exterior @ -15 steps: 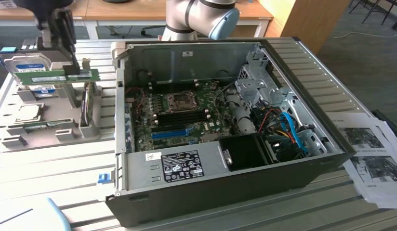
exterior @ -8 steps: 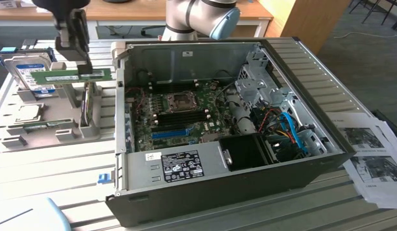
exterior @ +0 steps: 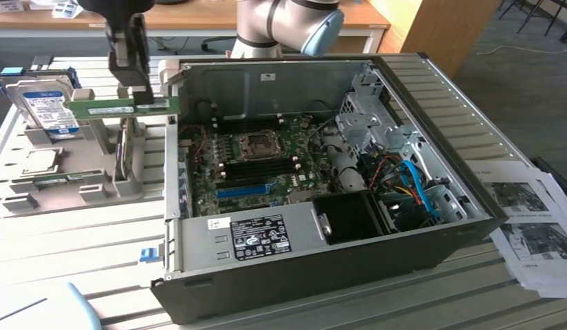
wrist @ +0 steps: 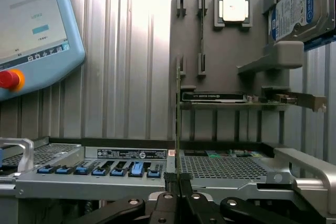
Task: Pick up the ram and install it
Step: 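Pick up the ram and move it above insertion slot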
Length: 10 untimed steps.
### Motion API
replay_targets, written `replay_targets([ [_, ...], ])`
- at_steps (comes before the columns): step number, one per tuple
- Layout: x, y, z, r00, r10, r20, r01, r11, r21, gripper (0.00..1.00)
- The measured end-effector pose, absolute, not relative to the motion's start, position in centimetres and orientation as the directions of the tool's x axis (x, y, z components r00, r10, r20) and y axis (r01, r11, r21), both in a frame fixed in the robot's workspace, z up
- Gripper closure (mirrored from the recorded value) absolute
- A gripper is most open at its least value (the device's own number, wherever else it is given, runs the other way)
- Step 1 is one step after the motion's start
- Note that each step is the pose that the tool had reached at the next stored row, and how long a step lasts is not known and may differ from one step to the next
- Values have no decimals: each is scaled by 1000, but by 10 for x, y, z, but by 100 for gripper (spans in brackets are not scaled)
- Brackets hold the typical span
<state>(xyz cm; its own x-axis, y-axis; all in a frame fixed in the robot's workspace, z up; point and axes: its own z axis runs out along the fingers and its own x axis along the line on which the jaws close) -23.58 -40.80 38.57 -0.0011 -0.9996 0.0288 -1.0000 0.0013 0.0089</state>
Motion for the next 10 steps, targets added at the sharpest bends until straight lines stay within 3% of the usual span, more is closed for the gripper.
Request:
replay_targets([
  [10, -203, -408, 386, -1, -1000, 29, -1000, 1, 9, 89],
])
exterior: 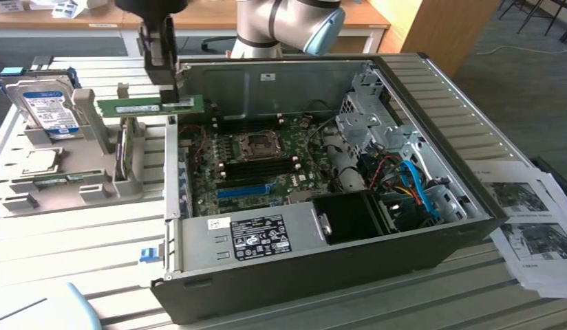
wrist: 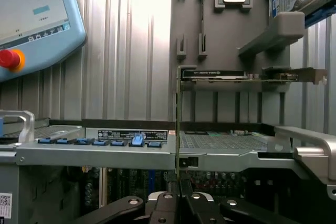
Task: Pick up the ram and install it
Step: 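Pick up the ram and move it above insertion slot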
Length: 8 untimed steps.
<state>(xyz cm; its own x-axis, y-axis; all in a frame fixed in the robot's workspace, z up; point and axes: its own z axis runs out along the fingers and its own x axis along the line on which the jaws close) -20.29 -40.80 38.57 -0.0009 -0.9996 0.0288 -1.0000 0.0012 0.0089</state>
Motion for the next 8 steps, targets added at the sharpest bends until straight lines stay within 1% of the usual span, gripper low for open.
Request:
replay_targets([
  [8, -176, -408, 386, -1, -1000, 29, -1000, 1, 9, 89],
])
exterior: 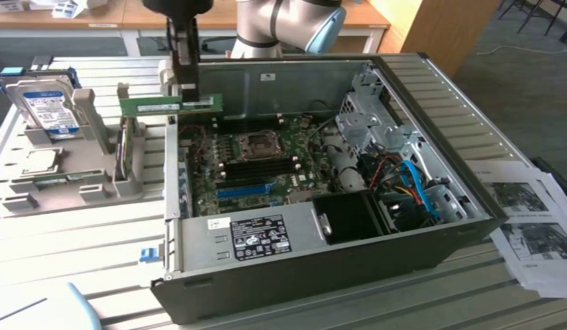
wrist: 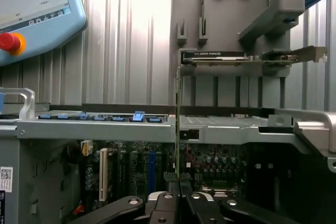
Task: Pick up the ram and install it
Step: 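Pick up the ram and move it above insertion slot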
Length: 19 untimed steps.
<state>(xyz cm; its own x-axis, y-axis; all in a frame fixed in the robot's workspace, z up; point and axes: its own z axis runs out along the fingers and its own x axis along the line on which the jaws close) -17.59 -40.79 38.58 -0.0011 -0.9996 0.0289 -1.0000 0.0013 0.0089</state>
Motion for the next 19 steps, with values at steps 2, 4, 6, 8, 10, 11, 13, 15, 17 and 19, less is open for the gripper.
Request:
replay_targets([
  [2, -169, -408, 386, -1, -1000, 29, -1000, 1, 9, 89],
  [4, -162, -408, 386, -1, -1000, 29, -1000, 1, 9, 89],
  [6, -154, -408, 386, -1, -1000, 29, -1000, 1, 9, 89],
  [8, -146, -408, 386, -1, -1000, 29, -1000, 1, 9, 89],
  [10, -139, -408, 386, -1, -1000, 29, -1000, 1, 9, 89],
  [11, -135, -408, 386, -1, -1000, 29, -1000, 1, 9, 89],
  [13, -127, -408, 386, -1, -1000, 29, -1000, 1, 9, 89],
  [15, -119, -408, 386, -1, -1000, 29, -1000, 1, 9, 89],
  [17, -110, -408, 386, -1, -1000, 29, -1000, 1, 9, 89],
  [19, -102, -408, 386, -1, -1000, 29, -1000, 1, 9, 89],
])
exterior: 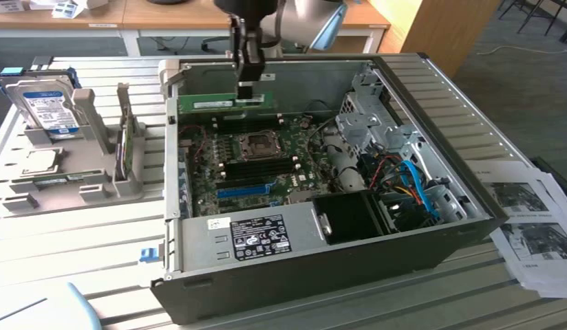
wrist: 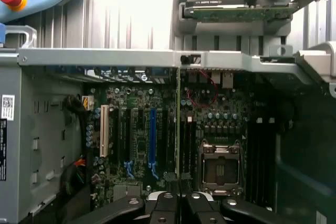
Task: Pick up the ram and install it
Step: 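Pick up the ram and move it above insertion slot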
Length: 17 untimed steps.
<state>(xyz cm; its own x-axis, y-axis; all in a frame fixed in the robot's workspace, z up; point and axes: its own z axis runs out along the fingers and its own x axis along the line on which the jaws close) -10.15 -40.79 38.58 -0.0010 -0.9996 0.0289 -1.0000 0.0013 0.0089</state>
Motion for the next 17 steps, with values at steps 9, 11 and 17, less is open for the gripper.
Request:
replay_targets([
  [9, -63, -408, 386, -1, -1000, 29, -1000, 1, 9, 89],
  [11, -55, -408, 386, -1, -1000, 29, -1000, 1, 9, 89],
  [17, -43, -408, 386, -1, -1000, 29, -1000, 1, 9, 89],
])
